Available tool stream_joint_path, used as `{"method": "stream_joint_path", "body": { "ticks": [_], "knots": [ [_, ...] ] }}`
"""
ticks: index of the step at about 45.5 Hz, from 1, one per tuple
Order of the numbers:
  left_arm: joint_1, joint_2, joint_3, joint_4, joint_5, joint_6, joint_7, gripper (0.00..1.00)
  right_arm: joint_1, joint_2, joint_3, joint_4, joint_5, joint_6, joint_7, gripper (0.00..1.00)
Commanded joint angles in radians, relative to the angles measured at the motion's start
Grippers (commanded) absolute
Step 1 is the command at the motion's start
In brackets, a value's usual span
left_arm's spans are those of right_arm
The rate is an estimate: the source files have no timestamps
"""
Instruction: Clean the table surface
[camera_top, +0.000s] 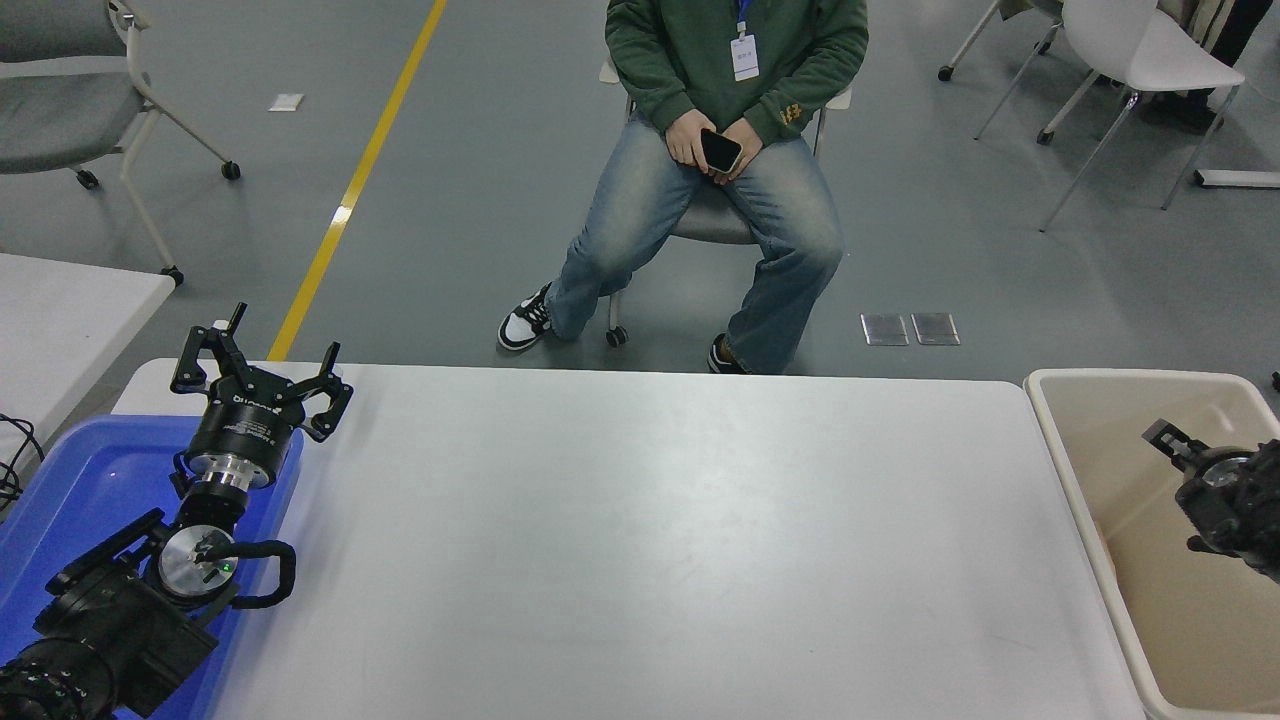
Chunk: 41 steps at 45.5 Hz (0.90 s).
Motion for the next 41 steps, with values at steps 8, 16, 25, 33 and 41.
{"method": "stream_joint_path", "body": {
  "ticks": [8,16,25,33,41],
  "knots": [
    [0.0,0.0,0.0,0.0,0.0,-0.001,0.0,1.0,0.049,-0.038,0.179,0.015,0.004,-0.002,0.001,1.0],
    [0.0,0.0,0.0,0.0,0.0,0.001,0.0,1.0,0.066,-0.033,0.283,0.028,0.009,-0.002,0.003,1.0],
    [0.0,0.0,0.0,0.0,0.0,0.001,0.0,1.0,0.091,-0.039,0.355,0.123,0.011,-0.004,0.003,1.0],
    [0.0,0.0,0.0,0.0,0.0,-0.001,0.0,1.0,0.094,-0.093,0.568,0.326,0.012,-0.005,0.004,1.0],
    [0.0,0.0,0.0,0.0,0.0,0.001,0.0,1.0,0.085,-0.12,0.654,0.518,0.012,-0.023,0.009,1.0]
  ]
}}
